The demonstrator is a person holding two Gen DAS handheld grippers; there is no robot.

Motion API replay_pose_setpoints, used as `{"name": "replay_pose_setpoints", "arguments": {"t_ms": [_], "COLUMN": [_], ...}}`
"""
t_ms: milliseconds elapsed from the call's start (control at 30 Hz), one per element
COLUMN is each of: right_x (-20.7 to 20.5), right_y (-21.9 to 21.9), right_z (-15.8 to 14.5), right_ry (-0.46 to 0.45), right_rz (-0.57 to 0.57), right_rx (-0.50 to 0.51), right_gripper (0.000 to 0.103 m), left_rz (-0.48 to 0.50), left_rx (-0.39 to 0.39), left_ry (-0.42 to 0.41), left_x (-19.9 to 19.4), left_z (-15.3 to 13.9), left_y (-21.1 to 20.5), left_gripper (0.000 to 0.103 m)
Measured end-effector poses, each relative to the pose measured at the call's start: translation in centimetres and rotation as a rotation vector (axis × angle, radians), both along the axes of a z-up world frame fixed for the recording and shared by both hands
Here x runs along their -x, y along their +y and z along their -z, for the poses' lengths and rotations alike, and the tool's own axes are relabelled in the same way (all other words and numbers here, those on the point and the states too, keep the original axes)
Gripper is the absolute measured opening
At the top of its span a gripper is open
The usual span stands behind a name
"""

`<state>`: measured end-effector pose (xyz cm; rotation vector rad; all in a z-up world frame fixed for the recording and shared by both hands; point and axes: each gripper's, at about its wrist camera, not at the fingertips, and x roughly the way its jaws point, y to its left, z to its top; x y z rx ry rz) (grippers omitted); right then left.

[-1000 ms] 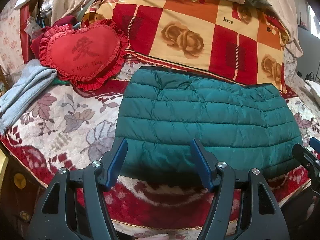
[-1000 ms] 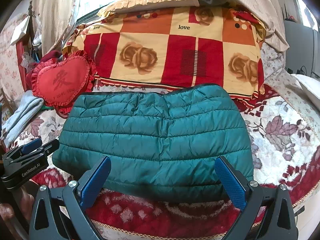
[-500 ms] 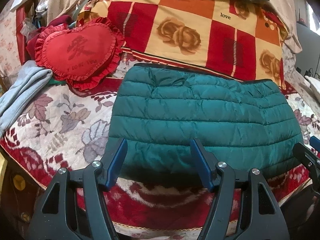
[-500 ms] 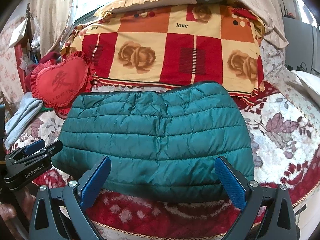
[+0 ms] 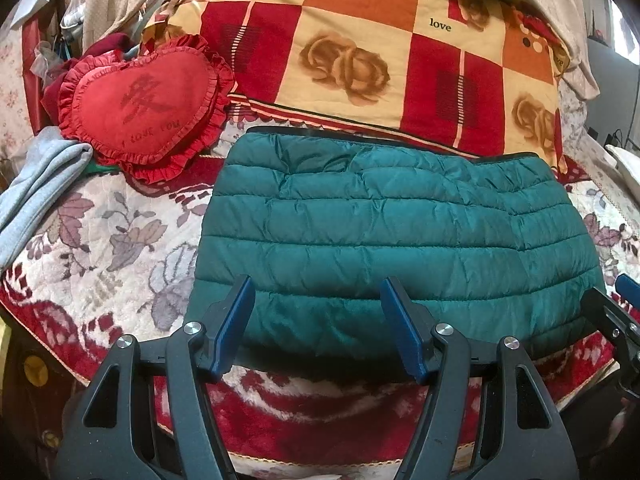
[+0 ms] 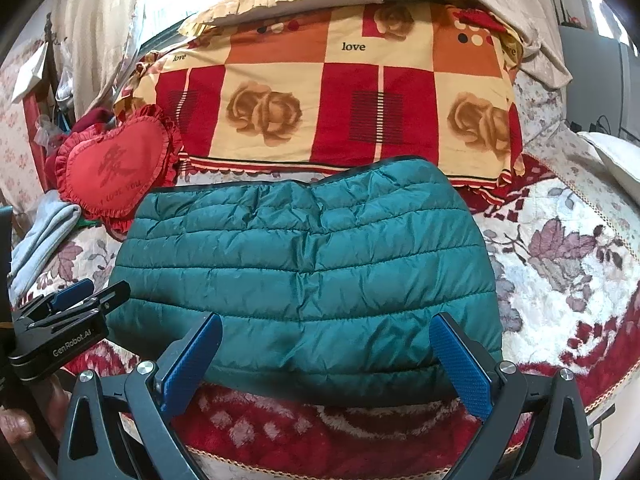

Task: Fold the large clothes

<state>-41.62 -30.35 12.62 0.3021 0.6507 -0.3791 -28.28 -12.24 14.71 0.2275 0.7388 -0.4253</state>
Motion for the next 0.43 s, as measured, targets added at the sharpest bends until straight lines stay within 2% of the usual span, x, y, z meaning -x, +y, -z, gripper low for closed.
{"name": "replay_pose_setpoints", "arguments": {"t_ms": [333, 433], "right_x": [-0.23, -0.44], "right_y": [-0.19, -0.46], "right_z": [0.44, 0.65], "right_ry": [0.006, 0.014], "right_rz": [0.003, 0.01], "right_rx": [-0.009, -0.012], "right_gripper": [0.103, 0.103], "left_rz": [0.011, 0.007], "left_rx": [-0.01, 0.012], "left_ry": [-0.011, 0.018], "left_x": [-0.2, -0.87], "left_z": [0.48, 0.75], "left_y": [-0.35, 0.05], "left_gripper": [0.066, 0.066]}}
